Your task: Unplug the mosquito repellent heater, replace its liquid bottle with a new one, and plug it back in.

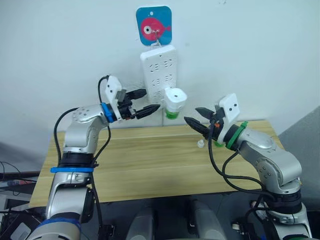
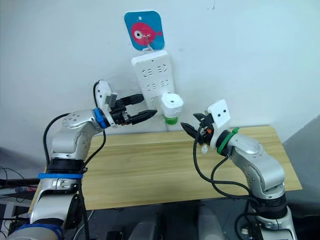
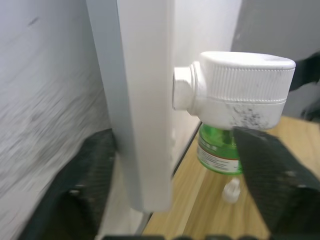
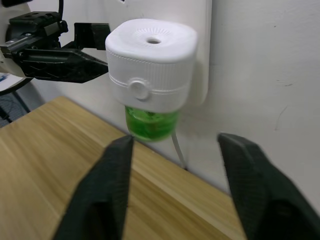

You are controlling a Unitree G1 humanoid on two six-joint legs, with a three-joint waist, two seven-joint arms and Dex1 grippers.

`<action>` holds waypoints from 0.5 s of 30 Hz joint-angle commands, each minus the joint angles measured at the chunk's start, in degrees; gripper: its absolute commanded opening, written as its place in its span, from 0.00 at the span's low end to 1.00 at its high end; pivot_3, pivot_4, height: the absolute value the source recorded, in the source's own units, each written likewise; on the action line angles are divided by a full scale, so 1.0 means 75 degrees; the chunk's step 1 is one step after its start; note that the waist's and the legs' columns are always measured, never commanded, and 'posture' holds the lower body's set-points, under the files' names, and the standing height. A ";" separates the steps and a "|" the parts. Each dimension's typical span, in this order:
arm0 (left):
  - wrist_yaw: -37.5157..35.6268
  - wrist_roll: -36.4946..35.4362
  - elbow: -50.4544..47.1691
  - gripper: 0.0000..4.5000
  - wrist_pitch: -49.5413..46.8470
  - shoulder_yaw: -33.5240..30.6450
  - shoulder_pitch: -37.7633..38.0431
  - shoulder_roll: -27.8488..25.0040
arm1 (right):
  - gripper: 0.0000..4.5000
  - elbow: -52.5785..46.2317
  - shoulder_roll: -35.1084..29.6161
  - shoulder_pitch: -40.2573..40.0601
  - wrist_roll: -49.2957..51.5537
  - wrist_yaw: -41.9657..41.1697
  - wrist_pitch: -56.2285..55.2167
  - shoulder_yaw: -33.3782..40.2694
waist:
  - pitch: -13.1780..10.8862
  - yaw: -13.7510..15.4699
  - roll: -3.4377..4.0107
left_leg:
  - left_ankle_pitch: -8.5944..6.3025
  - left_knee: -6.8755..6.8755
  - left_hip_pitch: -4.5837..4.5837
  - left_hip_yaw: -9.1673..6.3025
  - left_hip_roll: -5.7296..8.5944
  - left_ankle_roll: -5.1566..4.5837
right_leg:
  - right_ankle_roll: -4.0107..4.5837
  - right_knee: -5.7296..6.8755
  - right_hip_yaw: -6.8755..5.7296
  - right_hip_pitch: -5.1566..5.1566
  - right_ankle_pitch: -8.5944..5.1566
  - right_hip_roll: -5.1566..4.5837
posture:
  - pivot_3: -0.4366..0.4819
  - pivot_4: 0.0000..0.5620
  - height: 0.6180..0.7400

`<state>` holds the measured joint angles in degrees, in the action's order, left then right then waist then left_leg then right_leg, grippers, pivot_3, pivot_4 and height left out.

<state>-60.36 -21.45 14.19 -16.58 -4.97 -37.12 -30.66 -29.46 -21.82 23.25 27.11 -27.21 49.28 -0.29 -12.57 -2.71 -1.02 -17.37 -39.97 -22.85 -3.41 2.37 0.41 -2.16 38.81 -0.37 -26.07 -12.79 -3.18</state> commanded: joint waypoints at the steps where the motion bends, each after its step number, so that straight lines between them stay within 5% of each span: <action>1: -0.0104 -0.0275 -0.0786 1.00 -0.0241 -0.0242 0.0272 -0.0402 | 0.29 -0.0221 -0.0037 0.0071 0.0447 -0.0340 -0.0100 0.0058 | 0.0000 0.0003 0.0000 | 0.0000 0.0000 -0.0001 -0.0003 0.0000 0.0000 | 0.0000 -0.0001 -0.0002 0.0001 0.0000 0.0000 | 0.45 0.35 1.00; 5: -0.0247 -0.0506 -0.1526 1.00 -0.0581 -0.0320 0.0850 -0.0874 | 0.01 -0.0070 0.0205 0.0316 0.0664 -0.0472 -0.0099 -0.0309 | 0.0000 0.0019 0.0000 | 0.0000 -0.0001 0.0000 -0.0003 0.0001 0.0000 | 0.0000 -0.0005 0.0000 0.0003 0.0000 -0.0001 | 0.46 0.37 1.00; 15: 0.0081 -0.1480 -0.3519 1.00 -0.1914 -0.0471 0.1869 -0.1188 | 0.01 0.0994 0.1054 0.0812 0.0156 -0.0264 -0.0836 -0.0990 | -0.0001 0.0146 0.0000 | 0.0000 -0.0002 0.0001 -0.0011 0.0001 0.0000 | 0.0001 -0.0005 -0.0003 0.0005 -0.0001 -0.0001 | 0.49 0.39 1.00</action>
<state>-60.39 -30.72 -9.20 -29.96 -7.03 -22.95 -38.76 -21.40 -14.44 28.40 28.56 -29.68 44.93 -7.62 -12.57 -1.62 -1.02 -17.38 -39.98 -22.84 -3.50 2.39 0.41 -2.16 38.77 -0.39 -26.04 -12.79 -3.19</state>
